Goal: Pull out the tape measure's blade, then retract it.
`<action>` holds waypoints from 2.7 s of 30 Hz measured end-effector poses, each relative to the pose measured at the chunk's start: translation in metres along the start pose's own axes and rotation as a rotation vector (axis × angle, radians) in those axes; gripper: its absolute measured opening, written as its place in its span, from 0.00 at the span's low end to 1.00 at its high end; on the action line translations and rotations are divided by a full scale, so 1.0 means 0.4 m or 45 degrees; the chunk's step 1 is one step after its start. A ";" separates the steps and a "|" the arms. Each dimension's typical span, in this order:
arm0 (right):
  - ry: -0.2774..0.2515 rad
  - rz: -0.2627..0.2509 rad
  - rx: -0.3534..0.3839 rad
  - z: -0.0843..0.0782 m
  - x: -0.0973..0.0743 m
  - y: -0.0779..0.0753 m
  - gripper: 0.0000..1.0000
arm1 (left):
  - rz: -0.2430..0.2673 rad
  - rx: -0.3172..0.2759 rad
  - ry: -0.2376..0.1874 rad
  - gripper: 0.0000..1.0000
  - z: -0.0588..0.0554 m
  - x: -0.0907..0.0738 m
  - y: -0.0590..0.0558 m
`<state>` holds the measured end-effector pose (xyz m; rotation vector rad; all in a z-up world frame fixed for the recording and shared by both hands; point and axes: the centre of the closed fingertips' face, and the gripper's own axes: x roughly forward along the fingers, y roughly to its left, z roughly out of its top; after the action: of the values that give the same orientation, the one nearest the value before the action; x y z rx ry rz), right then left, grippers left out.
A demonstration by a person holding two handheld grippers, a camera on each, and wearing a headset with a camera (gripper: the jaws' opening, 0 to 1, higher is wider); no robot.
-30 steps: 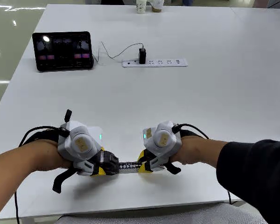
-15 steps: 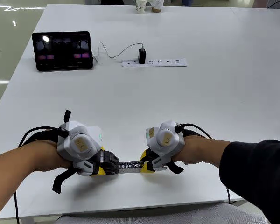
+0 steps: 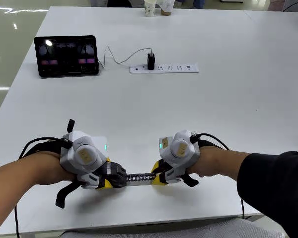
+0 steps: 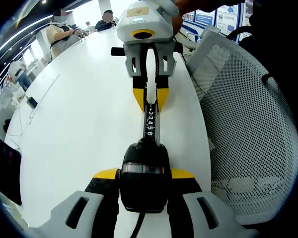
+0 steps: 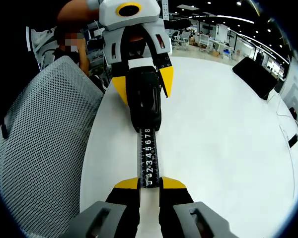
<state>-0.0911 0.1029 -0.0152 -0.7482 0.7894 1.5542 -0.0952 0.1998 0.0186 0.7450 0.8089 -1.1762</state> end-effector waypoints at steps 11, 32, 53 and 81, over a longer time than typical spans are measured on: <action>0.012 -0.001 -0.025 -0.011 -0.011 0.005 0.10 | -0.004 0.003 -0.001 0.31 -0.002 0.000 0.000; 0.020 0.000 -0.015 -0.032 -0.026 0.001 0.10 | -0.002 0.006 0.000 0.31 -0.002 0.001 0.000; 0.021 -0.003 -0.036 -0.050 -0.035 0.001 0.10 | 0.009 0.014 -0.010 0.31 -0.001 0.000 0.000; 0.033 0.004 -0.032 -0.088 -0.060 0.004 0.10 | 0.018 0.009 -0.011 0.31 -0.001 -0.001 0.000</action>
<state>-0.0888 0.0604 -0.0153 -0.7875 0.7912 1.5624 -0.0952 0.2003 0.0187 0.7500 0.7918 -1.1696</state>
